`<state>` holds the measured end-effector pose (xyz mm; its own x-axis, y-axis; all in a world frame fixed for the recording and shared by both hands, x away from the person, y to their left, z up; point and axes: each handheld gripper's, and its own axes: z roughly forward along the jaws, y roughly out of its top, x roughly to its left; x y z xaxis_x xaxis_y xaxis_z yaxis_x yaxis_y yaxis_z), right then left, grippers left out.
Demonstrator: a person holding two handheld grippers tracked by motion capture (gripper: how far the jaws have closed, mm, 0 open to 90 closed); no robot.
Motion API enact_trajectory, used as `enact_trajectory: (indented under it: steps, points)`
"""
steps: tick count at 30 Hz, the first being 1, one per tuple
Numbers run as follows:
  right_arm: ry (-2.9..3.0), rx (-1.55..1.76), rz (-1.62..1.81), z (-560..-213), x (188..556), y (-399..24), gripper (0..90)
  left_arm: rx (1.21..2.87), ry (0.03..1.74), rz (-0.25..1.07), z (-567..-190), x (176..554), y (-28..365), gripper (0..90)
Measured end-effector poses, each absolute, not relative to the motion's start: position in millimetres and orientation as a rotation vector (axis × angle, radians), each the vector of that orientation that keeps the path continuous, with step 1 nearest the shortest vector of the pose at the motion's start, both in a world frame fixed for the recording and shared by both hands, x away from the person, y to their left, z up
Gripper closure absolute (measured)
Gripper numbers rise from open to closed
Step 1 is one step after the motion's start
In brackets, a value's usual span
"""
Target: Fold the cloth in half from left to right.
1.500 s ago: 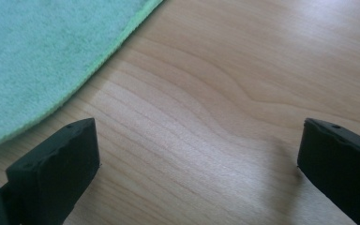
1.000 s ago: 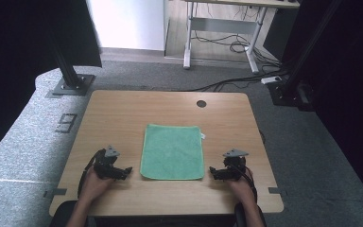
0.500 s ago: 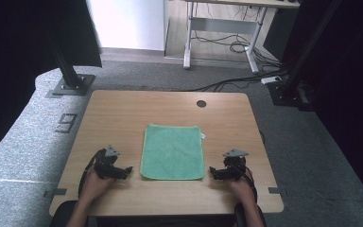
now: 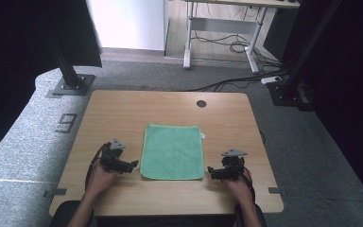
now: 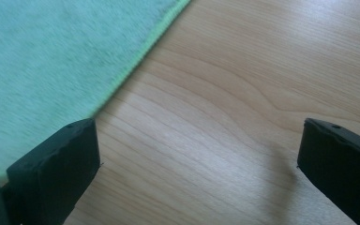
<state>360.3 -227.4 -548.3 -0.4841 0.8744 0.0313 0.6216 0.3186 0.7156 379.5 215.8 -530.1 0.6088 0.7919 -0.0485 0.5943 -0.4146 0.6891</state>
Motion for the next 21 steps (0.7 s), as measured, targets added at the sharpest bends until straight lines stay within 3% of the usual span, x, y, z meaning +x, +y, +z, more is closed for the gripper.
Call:
enact_trajectory:
  steps: [6, 21]
  points:
    - [2.209, 1.345, 1.009, -539, 355, -217, 0.0, 2.149, 1.014, 0.366, -525, 390, 195, 0.0]
    - [2.321, 1.246, 0.901, -551, 355, -191, 0.0, 2.227, 1.062, 0.393, -548, 394, 182, 0.1]
